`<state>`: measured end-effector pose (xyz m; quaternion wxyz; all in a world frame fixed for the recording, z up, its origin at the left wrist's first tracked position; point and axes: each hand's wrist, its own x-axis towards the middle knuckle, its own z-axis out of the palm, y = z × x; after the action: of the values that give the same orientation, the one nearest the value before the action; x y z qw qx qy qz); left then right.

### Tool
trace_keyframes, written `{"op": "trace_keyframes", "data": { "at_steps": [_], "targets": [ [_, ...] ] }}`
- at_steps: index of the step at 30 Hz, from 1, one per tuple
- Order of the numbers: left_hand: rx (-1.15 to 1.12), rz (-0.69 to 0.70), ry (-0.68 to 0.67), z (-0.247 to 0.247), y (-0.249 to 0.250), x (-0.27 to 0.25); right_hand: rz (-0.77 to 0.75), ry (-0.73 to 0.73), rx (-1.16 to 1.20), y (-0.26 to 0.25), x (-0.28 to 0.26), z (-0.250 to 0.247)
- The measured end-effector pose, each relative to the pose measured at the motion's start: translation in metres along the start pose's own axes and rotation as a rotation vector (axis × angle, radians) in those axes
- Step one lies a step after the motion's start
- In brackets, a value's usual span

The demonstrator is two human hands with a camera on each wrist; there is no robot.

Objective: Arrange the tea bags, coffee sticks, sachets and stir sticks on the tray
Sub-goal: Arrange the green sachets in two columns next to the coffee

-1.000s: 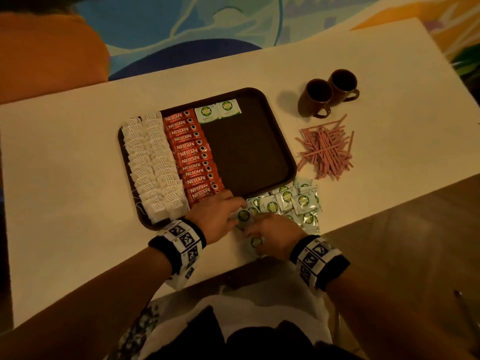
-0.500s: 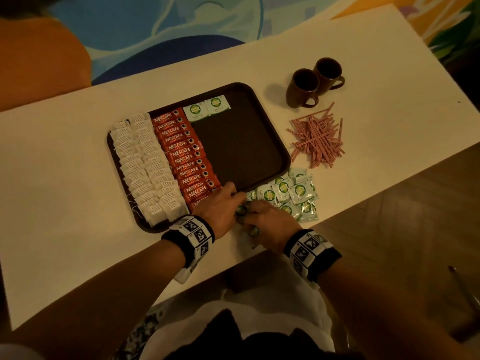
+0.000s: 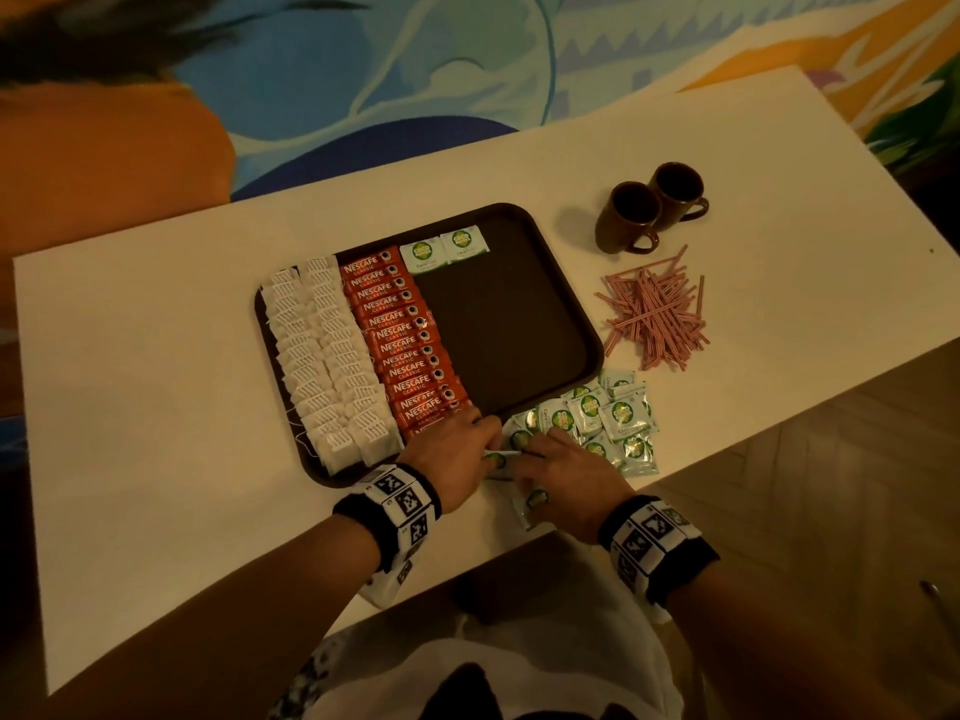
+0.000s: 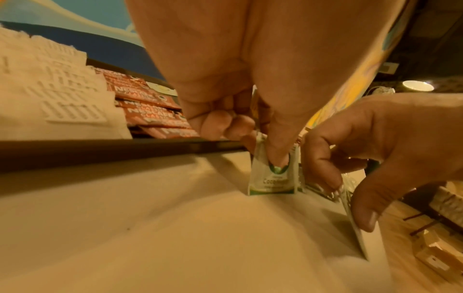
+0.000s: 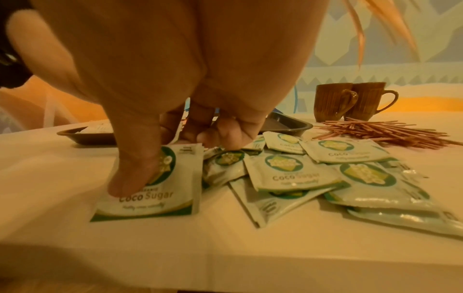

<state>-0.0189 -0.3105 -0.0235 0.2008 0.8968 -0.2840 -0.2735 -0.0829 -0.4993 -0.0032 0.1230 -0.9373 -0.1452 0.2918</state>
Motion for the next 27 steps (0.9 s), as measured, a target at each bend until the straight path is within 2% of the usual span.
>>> {"op": "trace_keyframes", "data": {
  "at_steps": [7, 11, 15, 18, 22, 27],
  "targets": [
    [-0.195, -0.033, 0.07, -0.017, -0.01, -0.012, 0.097, -0.023, 0.224, 0.003, -0.001, -0.02],
    [-0.325, -0.078, 0.18, -0.043, -0.017, -0.011, 0.153, 0.118, 0.486, 0.004, 0.001, -0.047],
    [-0.435, -0.184, 0.32, -0.066, -0.024, 0.0, 0.223, 0.264, 0.768, 0.012, 0.018, -0.071],
    [-0.467, -0.24, 0.35, -0.079, -0.028, 0.012, 0.21, 0.306, 0.792, 0.023, 0.037, -0.085],
    [-0.544, -0.288, 0.392, -0.088, -0.033, 0.028, 0.211, 0.265, 0.768, 0.04, 0.063, -0.1],
    [-0.532, -0.309, 0.414, -0.091, -0.035, 0.052, 0.19, 0.281, 0.766, 0.063, 0.093, -0.111]
  ]
}}
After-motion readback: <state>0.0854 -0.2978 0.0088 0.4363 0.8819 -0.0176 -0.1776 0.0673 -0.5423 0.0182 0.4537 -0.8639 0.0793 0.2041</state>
